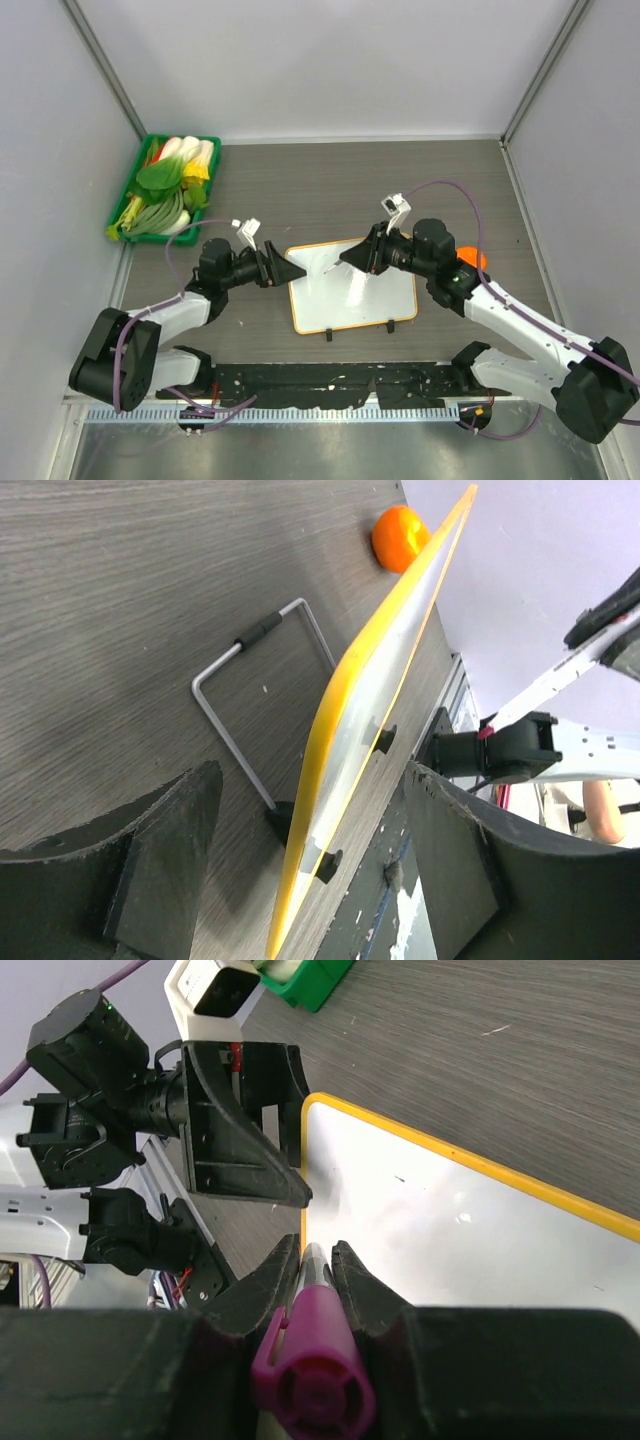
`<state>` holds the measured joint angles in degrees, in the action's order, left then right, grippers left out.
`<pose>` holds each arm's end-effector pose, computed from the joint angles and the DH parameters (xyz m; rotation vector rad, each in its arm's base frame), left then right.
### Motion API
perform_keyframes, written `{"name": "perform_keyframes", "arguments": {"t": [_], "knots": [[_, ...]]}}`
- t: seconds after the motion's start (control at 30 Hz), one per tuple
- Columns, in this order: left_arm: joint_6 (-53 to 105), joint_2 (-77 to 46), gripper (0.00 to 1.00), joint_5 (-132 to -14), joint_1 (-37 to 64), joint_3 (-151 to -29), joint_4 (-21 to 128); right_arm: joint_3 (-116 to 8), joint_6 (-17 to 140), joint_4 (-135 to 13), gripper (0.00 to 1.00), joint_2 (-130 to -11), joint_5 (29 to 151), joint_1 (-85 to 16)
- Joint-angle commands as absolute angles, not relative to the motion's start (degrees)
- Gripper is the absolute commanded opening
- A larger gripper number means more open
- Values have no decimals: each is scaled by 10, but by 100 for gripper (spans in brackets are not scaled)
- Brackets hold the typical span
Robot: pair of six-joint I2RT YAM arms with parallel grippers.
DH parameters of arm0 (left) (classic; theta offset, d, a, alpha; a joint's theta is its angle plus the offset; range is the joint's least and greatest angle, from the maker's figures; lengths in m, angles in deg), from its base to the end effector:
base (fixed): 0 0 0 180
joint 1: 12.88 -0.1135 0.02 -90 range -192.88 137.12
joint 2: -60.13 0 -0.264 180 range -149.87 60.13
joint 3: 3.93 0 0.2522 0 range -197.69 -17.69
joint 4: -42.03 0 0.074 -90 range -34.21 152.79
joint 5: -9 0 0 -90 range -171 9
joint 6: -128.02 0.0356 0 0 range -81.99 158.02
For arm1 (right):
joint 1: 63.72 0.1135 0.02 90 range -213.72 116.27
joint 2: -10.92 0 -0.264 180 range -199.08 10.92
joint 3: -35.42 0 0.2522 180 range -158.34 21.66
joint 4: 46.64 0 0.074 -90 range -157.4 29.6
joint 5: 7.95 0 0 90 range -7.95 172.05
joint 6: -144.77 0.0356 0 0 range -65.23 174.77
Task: Write a sentence on the whiteboard
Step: Hold the whiteboard on the whiteboard stand.
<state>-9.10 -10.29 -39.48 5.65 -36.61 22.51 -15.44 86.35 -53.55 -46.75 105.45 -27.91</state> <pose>0.2073 -0.0944 0.1764 0.0379 2.0797 -1.4258 0.1806 0.1477 0.2814 -0.3859 1.9222 1.1764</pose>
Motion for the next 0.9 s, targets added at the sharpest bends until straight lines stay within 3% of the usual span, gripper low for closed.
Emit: {"name": "perform_keyframes", "arguments": {"t": [0.0,0.47,0.87], "knots": [[-65,-116,76,-378,69,-349,133,-185,850,-495,1,-476,1000,-257],[-44,-63,64,-373,70,-337,174,-190,843,-456,1,-503,908,-197],[-27,-47,43,-393,69,-341,236,-202,841,-436,1,-529,889,-180]]}}
